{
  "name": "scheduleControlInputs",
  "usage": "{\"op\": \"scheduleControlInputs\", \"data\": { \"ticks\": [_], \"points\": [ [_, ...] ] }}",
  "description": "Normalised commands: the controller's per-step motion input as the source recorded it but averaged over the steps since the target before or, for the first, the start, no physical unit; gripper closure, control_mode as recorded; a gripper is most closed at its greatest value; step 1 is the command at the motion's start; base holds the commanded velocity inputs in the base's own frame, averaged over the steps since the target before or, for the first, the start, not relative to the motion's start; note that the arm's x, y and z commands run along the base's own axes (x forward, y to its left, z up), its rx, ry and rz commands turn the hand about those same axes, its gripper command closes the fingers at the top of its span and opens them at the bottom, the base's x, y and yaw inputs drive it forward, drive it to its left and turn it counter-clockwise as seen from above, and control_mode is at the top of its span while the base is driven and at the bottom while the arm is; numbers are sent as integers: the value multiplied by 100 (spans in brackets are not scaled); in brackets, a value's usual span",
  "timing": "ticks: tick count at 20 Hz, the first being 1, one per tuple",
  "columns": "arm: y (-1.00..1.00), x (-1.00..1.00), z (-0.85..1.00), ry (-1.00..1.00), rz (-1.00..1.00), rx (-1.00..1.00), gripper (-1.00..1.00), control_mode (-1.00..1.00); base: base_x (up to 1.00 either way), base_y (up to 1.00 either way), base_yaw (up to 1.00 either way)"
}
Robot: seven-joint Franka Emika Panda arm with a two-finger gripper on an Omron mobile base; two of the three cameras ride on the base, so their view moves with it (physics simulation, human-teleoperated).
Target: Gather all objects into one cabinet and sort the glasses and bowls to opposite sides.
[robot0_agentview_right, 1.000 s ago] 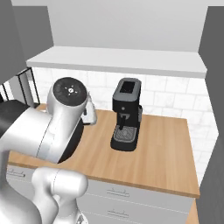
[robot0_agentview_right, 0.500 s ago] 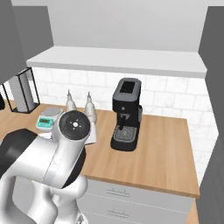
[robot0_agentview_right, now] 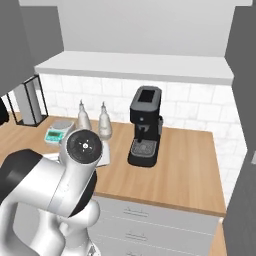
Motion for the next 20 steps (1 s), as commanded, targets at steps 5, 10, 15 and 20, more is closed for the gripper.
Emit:
{"op": "scheduleControlInputs", "data": {
  "ticks": [5,10,15,20],
  "points": [
    [0,0,0,0,0,0,100,100,-95,0,-12],
    [0,0,0,0,0,0,100,100,-100,12,-15],
    [0,0,0,0,0,0,100,100,-100,54,-15],
    [0,0,0,0,0,0,100,100,-100,99,-15]
  ]
}}
